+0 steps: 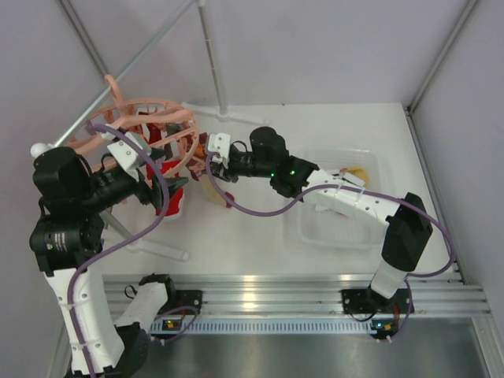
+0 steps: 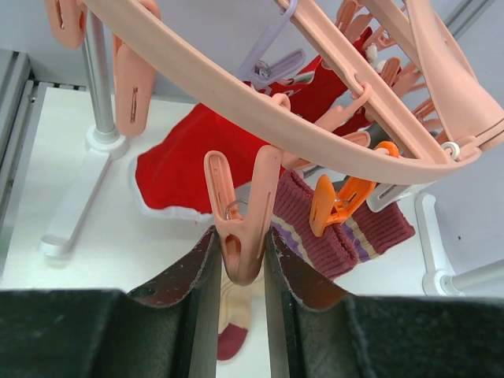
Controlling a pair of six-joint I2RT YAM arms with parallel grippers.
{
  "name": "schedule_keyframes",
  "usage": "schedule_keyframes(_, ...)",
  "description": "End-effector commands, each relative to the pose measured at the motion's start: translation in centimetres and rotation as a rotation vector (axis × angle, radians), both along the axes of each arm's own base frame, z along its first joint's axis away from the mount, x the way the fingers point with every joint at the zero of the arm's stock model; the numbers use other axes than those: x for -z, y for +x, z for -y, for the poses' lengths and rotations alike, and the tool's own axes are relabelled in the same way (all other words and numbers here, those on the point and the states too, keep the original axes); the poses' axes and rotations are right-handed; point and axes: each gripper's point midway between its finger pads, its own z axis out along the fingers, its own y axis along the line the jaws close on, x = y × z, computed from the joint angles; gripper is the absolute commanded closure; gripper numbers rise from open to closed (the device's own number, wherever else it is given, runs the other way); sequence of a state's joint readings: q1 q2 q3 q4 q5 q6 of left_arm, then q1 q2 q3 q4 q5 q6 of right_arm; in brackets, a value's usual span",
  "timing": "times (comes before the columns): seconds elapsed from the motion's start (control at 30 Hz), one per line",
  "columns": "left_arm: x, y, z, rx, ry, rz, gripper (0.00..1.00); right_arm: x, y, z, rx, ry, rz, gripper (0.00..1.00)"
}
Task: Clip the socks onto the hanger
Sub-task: Open the clamp at the hanger.
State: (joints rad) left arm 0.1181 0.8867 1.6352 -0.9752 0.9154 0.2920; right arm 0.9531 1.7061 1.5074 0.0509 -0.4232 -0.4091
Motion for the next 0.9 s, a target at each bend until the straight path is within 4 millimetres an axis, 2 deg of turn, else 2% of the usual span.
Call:
schedule_keyframes(0.0,1.4,0.0,-0.3,0.133,0.244,0.134,0.19,-3.0,-0.9,0.6,-0.007,0.041,0.063,1.0)
schedule_keyframes(0.1,2.9,-0.3,-0.5,0.246,0.423,0.259,0.2,-2.7,-0.8,0.7,-0.015,0.037,0.052,1.0)
schedule_keyframes(0.13,3.0,0.0,-0.6,0.285,0.51,0.355,0.2,-2.8,-0.6,0.8,-0.014,0.038,0.051,1.0)
schedule_keyframes(0.23,3.3,1.2,-0.8,0.357,0.609,0.443,0.21,-2.7,-0.2,0.7,-0.02,0.039,0.05,1.0)
schedule_keyframes(0.27,3.4,0.8,-0.7,0.388,0.63,0.453,0.22,-2.6,-0.2,0.8,-0.025,0.04,0.049,1.0)
schedule_keyframes(0.33,3.4,2.2,-0.9,0.435,0.703,0.532,0.22,-2.5,0.2,0.9,-0.023,0.041,0.051,1.0)
schedule_keyframes(0.5,4.1,3.6,-0.6,0.531,0.84,0.669,0.24,-2.1,0.9,1.0,-0.025,0.039,0.048,1.0)
schedule_keyframes(0.67,7.0,3.1,0.7,0.658,0.916,0.667,0.25,-2.1,1.8,1.0,0.006,0.055,0.044,1.0)
schedule_keyframes(0.83,8.1,1.9,3.4,0.749,0.879,0.592,0.25,-2.4,2.8,0.7,0.043,0.059,0.049,1.0)
schedule_keyframes(0.87,8.8,2.7,3.3,0.736,0.922,0.568,0.26,-2.4,2.8,0.7,0.045,0.061,0.045,1.0)
